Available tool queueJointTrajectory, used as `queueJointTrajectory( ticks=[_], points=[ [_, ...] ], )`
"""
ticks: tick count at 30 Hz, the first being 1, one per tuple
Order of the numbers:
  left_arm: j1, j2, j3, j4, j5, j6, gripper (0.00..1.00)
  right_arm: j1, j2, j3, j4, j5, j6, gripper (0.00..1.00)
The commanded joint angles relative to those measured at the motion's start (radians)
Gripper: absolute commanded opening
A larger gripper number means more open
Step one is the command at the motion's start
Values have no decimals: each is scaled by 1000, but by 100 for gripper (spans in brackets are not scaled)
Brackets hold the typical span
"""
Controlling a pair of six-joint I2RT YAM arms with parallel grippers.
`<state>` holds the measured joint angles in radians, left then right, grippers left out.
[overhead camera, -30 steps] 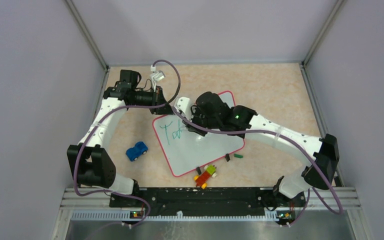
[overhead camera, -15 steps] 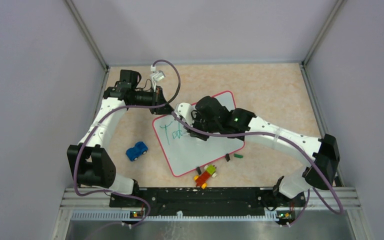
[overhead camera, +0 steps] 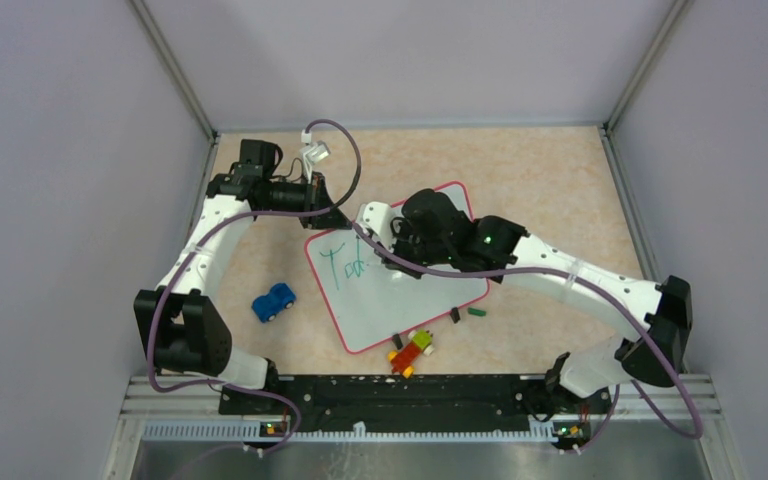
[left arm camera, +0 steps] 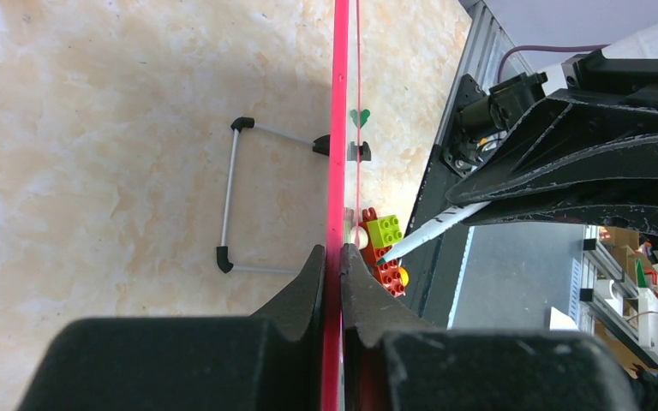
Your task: Write a sentence on the whiteboard
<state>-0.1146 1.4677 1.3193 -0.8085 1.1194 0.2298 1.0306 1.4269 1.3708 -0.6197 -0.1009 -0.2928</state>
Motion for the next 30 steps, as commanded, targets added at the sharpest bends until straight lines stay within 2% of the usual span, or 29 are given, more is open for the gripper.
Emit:
queueJointTrajectory(
  ticks=[1, 30],
  points=[
    [-11, -27, -12, -30, -3, -11, 0, 0, 4, 55, 42, 33, -8, 0],
    [-11, -31, -22, -26, -1, -6, 0, -21, 34, 65, 58, 88, 9, 0]
  ],
)
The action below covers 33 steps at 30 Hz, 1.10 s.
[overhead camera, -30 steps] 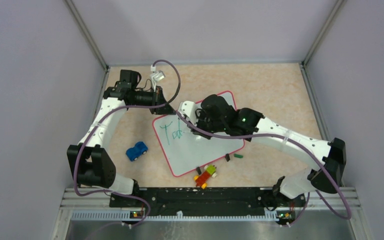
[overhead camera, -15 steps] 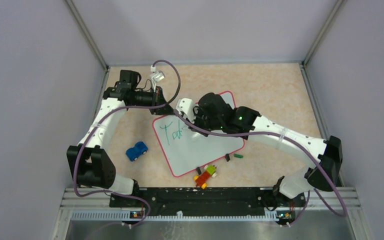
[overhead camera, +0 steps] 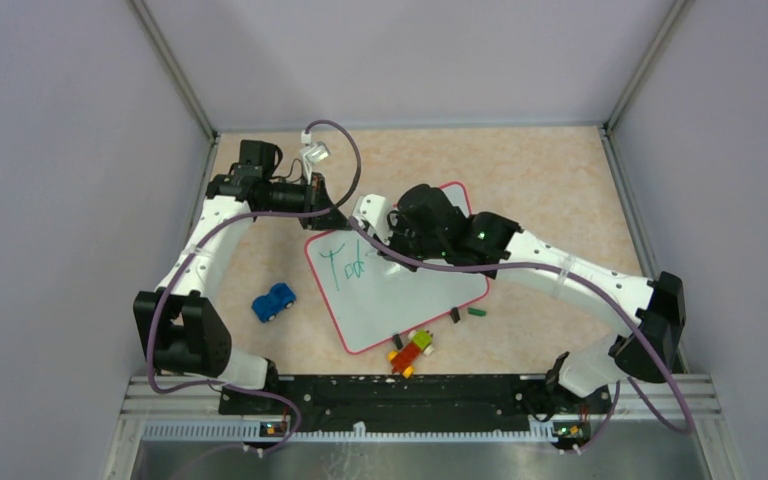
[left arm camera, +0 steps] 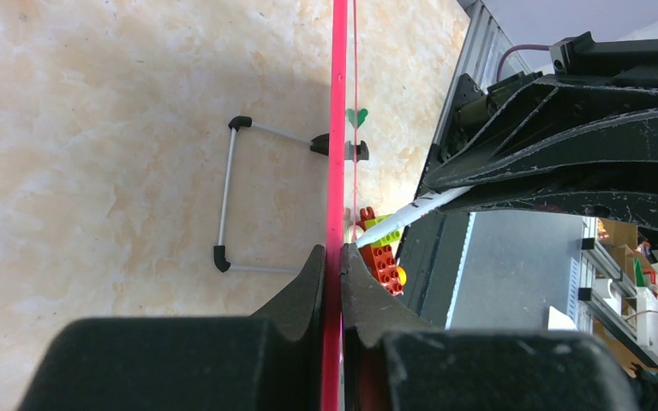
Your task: Write a sentence on the whiteboard
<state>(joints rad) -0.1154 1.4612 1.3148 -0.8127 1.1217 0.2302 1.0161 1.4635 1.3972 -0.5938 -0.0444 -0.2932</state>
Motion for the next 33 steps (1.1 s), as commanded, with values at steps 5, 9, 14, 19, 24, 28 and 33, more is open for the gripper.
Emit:
queueJointTrajectory(
  ticks=[5, 9, 14, 19, 24, 28, 33],
  points=[
    [-10, -24, -18, -22, -4, -6, 0, -6, 19, 58, 35, 24, 14, 0],
    [-10, -25, -20, -22, -5, -3, 0, -5, 27, 59, 35, 2, 14, 0],
    [-10, -27, -22, -22, -8, -3, 0, -4, 25, 41, 29, -19, 14, 0],
    [-10, -24, -20, -22, -10, -6, 0, 2, 13, -3, 28, -33, 12, 0],
    [-10, -24, -20, -22, -11, -6, 0, 5, 8, -33, 26, -44, 11, 0],
    [-10, -21, -21, -22, -12, -5, 0, 5, -1, -50, 22, -44, 11, 0],
    [-10, -22, -21, -20, -14, -8, 0, -3, -24, -52, 17, -15, 2, 0]
  ],
)
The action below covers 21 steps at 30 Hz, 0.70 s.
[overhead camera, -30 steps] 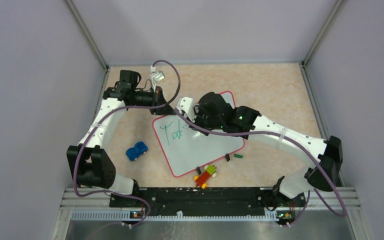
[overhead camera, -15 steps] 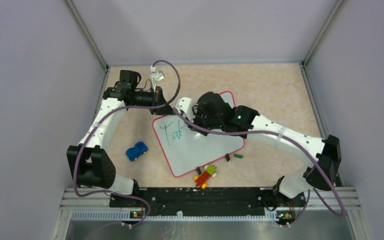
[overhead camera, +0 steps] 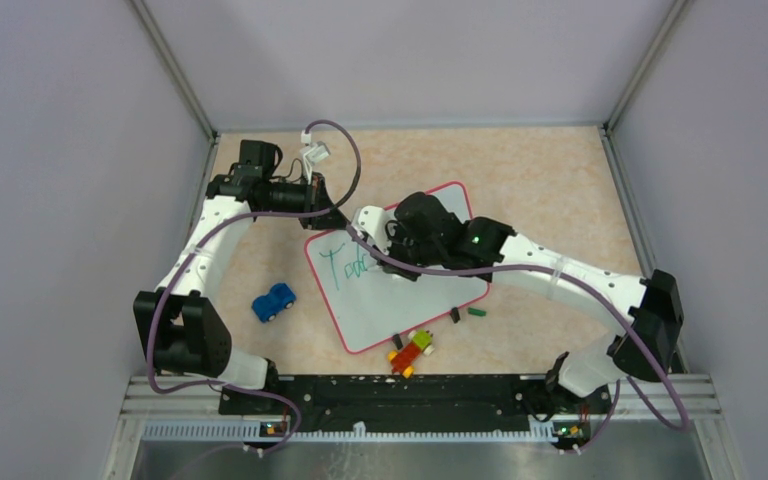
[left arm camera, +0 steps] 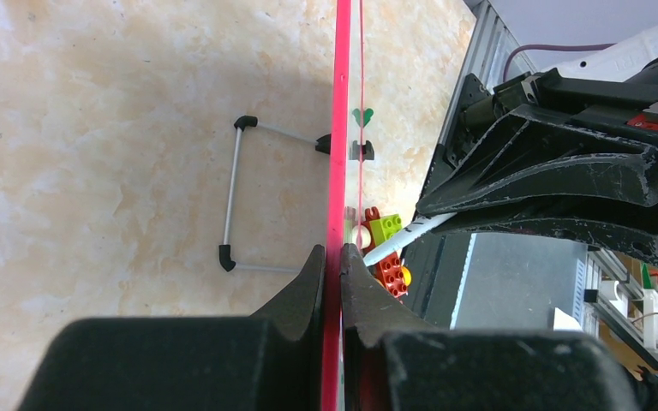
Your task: Write a sentence on the whiteboard
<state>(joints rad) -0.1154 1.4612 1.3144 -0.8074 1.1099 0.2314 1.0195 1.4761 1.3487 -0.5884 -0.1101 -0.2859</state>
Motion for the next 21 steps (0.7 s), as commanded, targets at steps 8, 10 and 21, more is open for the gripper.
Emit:
queueJointTrajectory(
  ticks=[8, 10, 21],
  points=[
    [-11, -17, -15, -26, 1, -13, 0, -35, -41, 58, 16, 76, -9, 0],
    [-10, -17, -14, -26, 1, -14, 0, -37, -36, 71, 22, 79, -7, 0],
    [-10, -19, -15, -26, 2, -10, 0, -42, -16, 105, 17, 79, -4, 0]
  ],
)
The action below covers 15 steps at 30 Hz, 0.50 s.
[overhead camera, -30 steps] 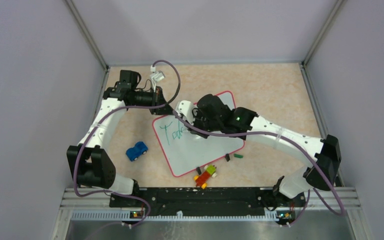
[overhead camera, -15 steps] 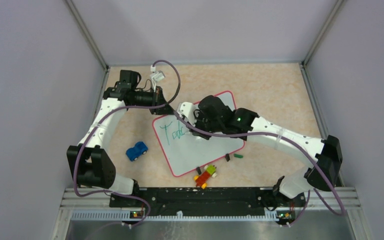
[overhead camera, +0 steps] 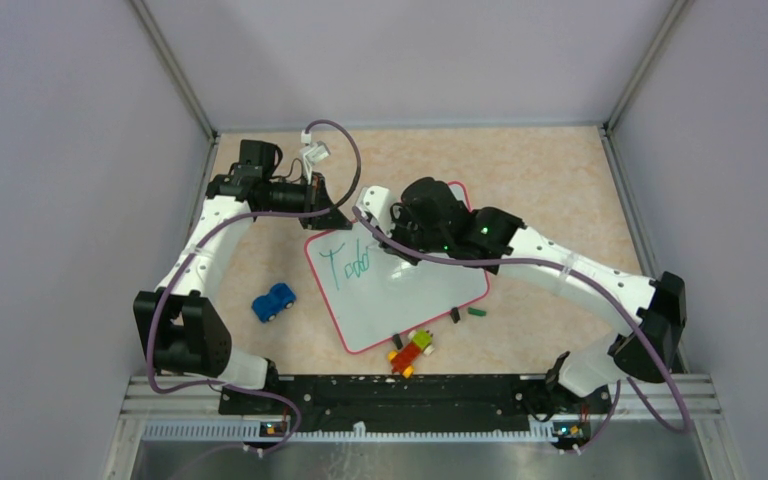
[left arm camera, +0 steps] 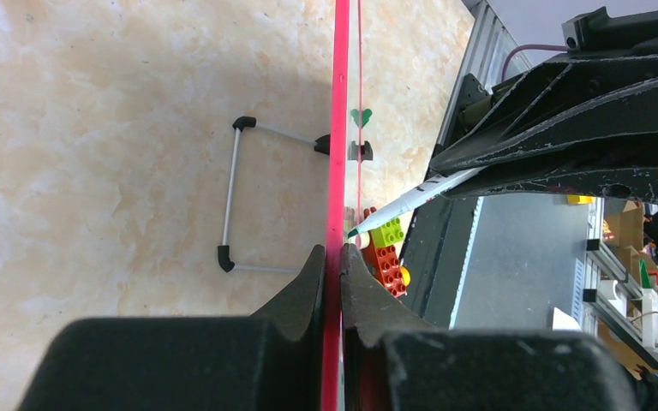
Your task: Write a sentence on the whiteboard
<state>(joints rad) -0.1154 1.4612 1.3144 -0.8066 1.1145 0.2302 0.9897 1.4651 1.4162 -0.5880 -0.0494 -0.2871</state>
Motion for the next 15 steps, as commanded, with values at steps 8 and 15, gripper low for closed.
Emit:
queueJointTrajectory(
  ticks=[8, 15],
  points=[
    [-10, -19, -16, -26, -3, -9, 0, -1, -12, -30, -5, -22, -3, 0],
    [-10, -21, -17, -28, -4, -8, 0, 10, -27, -82, -9, -25, 0, 0]
  ],
)
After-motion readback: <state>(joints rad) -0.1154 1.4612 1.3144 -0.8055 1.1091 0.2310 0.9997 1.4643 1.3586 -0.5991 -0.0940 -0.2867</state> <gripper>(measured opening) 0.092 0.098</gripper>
